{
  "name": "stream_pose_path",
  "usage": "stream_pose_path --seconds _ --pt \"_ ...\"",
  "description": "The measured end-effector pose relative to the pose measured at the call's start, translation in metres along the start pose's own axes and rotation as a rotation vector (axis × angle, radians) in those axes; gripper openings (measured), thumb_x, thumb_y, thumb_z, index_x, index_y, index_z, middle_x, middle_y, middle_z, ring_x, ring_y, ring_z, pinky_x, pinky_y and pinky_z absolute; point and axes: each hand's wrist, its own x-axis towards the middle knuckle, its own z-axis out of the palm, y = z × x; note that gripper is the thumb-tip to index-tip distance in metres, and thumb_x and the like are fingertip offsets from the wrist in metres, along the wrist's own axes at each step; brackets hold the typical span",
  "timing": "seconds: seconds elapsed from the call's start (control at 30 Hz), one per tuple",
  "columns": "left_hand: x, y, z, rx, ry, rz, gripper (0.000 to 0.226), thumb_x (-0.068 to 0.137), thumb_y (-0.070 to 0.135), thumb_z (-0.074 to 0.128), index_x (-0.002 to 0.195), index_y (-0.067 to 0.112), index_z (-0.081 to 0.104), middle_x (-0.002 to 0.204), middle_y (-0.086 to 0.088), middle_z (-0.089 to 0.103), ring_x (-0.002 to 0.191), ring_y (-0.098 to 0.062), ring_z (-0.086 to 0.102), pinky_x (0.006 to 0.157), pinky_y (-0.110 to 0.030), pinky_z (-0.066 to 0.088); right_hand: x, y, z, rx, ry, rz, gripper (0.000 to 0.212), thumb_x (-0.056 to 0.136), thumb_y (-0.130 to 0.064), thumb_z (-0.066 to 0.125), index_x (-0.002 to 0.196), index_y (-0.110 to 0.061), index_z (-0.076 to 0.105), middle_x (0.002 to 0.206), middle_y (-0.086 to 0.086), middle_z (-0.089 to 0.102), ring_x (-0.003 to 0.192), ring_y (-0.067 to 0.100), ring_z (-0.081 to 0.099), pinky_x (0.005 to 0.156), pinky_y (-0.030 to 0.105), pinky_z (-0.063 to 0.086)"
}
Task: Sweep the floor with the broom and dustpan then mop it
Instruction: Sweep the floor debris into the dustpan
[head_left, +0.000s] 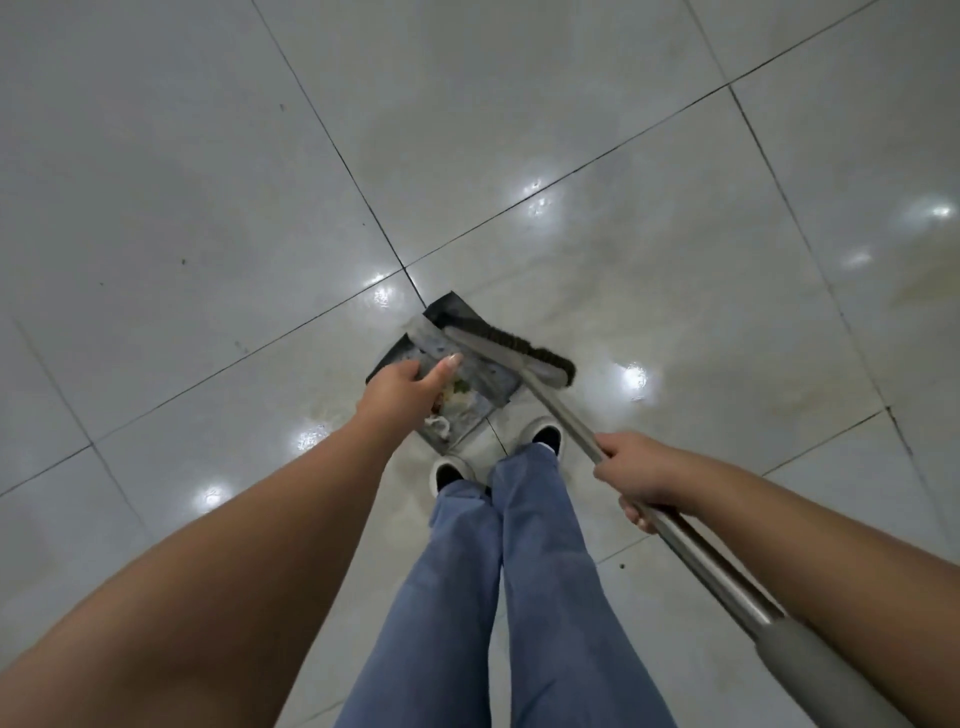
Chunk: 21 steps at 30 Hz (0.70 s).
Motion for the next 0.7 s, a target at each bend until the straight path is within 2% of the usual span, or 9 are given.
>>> stream_pose_path --seconds 0.07,0.1,0.2,0.37,0.43,0.5,0.6,0.7 --pt "-0.006 -0.006 -0.002 0.037 -0.026 0.006 0.063 0.081 0.067 0.046 0.081 0.005 0.058 0.069 -0.011 0.054 0.066 -0.025 0.053 0.071 -0.040 0.048 -0.015 0.007 0.017 -0.092 -0.041 -0.007 0.026 0.093 -0.003 0.033 0.078 -0.021 0.044 0.059 0.009 0.043 0.032 0.015 0.044 0.032 0.017 0.037" --pt "-0.009 -0.009 -0.003 0.067 -0.036 0.011 0.064 0.081 0.067 0.046 0.080 0.005 0.058 0.069 -0.010 0.055 0.067 -0.025 0.053 0.076 -0.042 0.050 -0.023 0.011 0.022 -0.095 -0.044 -0.007 0.026 0.093 -0.004 0.032 0.079 -0.022 0.044 0.060 0.008 0.043 0.033 0.015 0.044 0.032 0.018 0.038" --pt "-0.019 -0.016 -0.009 0.123 -0.056 0.036 0.058 0.083 0.066 0.046 0.071 0.009 0.052 0.066 -0.009 0.054 0.068 -0.026 0.055 0.082 -0.044 0.049 -0.049 0.025 0.020 0.112 -0.019 0.020 0.021 0.097 -0.009 0.032 0.094 -0.022 0.048 0.054 0.007 0.039 0.028 0.011 0.039 0.032 0.016 0.035" --pt "-0.035 -0.020 -0.009 0.106 -0.049 0.032 0.057 0.082 0.065 0.047 0.069 0.009 0.053 0.063 -0.007 0.054 0.071 -0.028 0.057 0.087 -0.047 0.049 -0.076 0.040 0.003 0.377 0.097 0.073 0.019 0.099 -0.014 0.037 0.104 -0.029 0.048 0.031 -0.001 0.039 0.023 0.010 0.037 0.031 0.013 0.033" --pt "-0.041 -0.020 -0.008 0.107 -0.039 0.019 0.058 0.082 0.066 0.046 0.070 0.009 0.055 0.065 -0.008 0.056 0.074 -0.030 0.059 0.085 -0.045 0.050 -0.069 0.037 -0.010 0.406 0.152 0.077 0.021 0.098 -0.014 0.038 0.111 -0.021 0.053 0.032 0.002 0.038 0.022 0.010 0.035 0.030 0.012 0.033" --pt "-0.042 -0.021 -0.005 0.096 -0.032 -0.003 0.061 0.081 0.068 0.045 0.078 0.008 0.057 0.072 -0.012 0.059 0.074 -0.030 0.059 0.077 -0.039 0.048 -0.053 0.029 -0.026 0.410 0.193 0.077 0.019 0.098 -0.012 0.038 0.111 -0.010 0.053 0.043 0.007 0.037 0.019 0.010 0.033 0.030 0.010 0.032" --pt "-0.041 -0.021 0.003 0.052 -0.011 -0.033 0.057 0.080 0.067 0.048 0.065 0.012 0.048 0.060 -0.006 0.051 0.056 -0.021 0.049 0.061 -0.032 0.041 -0.021 0.010 -0.047 0.343 0.218 0.097 0.009 0.097 -0.010 0.038 0.100 -0.009 0.046 0.056 0.010 0.039 0.016 0.011 0.035 0.030 0.011 0.034" --pt "-0.035 -0.023 0.012 -0.065 0.032 -0.053 0.055 0.082 0.063 0.051 0.065 0.010 0.051 0.060 -0.006 0.052 0.051 -0.019 0.046 0.056 -0.028 0.039 0.005 0.005 -0.050 0.168 0.180 0.138 0.018 0.097 -0.008 0.033 0.110 -0.005 0.046 0.058 0.012 0.042 0.015 0.013 0.037 0.031 0.012 0.037"
